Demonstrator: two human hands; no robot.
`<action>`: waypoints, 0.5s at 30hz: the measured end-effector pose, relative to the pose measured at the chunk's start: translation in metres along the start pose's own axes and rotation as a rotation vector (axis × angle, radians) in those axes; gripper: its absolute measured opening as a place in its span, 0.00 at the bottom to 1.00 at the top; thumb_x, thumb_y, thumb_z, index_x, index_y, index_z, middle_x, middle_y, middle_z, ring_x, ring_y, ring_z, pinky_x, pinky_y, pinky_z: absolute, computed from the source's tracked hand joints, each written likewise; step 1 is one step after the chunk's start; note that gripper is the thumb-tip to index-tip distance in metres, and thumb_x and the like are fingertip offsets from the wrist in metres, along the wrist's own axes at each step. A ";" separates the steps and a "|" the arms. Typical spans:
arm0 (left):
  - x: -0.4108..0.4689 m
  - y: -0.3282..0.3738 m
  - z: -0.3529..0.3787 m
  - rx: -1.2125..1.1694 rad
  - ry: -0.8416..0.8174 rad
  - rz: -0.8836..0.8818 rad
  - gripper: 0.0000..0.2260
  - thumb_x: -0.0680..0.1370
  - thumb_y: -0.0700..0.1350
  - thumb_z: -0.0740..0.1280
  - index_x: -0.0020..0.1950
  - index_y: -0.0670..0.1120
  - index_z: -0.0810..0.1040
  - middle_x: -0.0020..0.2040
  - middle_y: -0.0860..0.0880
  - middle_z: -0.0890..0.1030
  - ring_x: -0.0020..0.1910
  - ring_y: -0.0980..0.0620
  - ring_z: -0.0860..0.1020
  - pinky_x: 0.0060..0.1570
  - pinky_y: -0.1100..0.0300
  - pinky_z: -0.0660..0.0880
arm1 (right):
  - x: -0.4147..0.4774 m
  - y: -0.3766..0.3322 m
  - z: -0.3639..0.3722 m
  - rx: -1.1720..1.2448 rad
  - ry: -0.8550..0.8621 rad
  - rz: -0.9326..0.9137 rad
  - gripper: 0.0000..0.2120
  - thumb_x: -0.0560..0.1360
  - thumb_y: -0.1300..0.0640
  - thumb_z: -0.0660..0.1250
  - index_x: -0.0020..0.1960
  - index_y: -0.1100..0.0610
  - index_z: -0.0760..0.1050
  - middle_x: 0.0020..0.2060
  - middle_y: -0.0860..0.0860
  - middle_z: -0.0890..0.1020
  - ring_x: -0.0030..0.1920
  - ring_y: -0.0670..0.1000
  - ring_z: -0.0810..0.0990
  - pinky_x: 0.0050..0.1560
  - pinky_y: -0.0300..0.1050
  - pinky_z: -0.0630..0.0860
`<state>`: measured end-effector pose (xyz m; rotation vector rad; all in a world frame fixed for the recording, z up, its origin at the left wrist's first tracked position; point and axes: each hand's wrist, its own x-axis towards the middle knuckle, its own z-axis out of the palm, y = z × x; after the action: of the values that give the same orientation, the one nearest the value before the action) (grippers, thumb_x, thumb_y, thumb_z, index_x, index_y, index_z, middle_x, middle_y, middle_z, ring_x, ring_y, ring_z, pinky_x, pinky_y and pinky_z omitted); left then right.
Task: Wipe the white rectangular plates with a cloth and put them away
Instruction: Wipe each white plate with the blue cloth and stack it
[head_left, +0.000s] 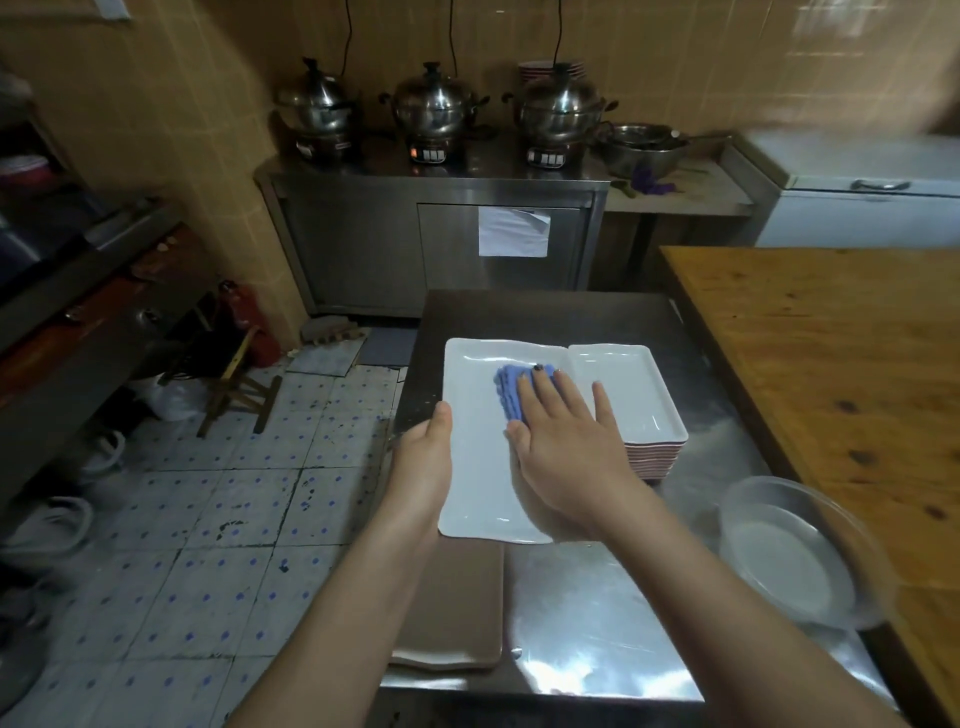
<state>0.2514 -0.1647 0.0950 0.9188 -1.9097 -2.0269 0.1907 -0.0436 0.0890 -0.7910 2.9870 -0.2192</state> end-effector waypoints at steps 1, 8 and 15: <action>0.001 0.001 -0.002 -0.001 0.010 0.009 0.17 0.82 0.52 0.55 0.39 0.46 0.77 0.35 0.50 0.81 0.32 0.52 0.80 0.24 0.67 0.73 | -0.009 -0.001 0.004 -0.004 0.016 -0.008 0.27 0.82 0.46 0.40 0.78 0.53 0.39 0.77 0.50 0.42 0.76 0.51 0.37 0.72 0.53 0.32; 0.002 -0.002 0.007 0.024 0.012 0.016 0.16 0.82 0.51 0.54 0.49 0.46 0.78 0.48 0.44 0.82 0.48 0.45 0.80 0.48 0.54 0.76 | -0.027 -0.024 0.012 0.109 -0.021 -0.216 0.27 0.82 0.47 0.44 0.78 0.50 0.39 0.77 0.47 0.39 0.76 0.48 0.35 0.72 0.49 0.32; 0.004 0.006 0.002 -0.014 0.009 0.035 0.17 0.82 0.52 0.56 0.41 0.46 0.78 0.38 0.50 0.82 0.38 0.49 0.81 0.41 0.58 0.77 | -0.001 0.003 0.004 -0.025 0.085 0.027 0.26 0.82 0.46 0.40 0.78 0.51 0.39 0.77 0.49 0.41 0.76 0.52 0.37 0.70 0.52 0.29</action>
<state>0.2451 -0.1664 0.0997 0.8832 -1.8910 -2.0105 0.1900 -0.0408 0.0848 -0.7628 3.0837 -0.2200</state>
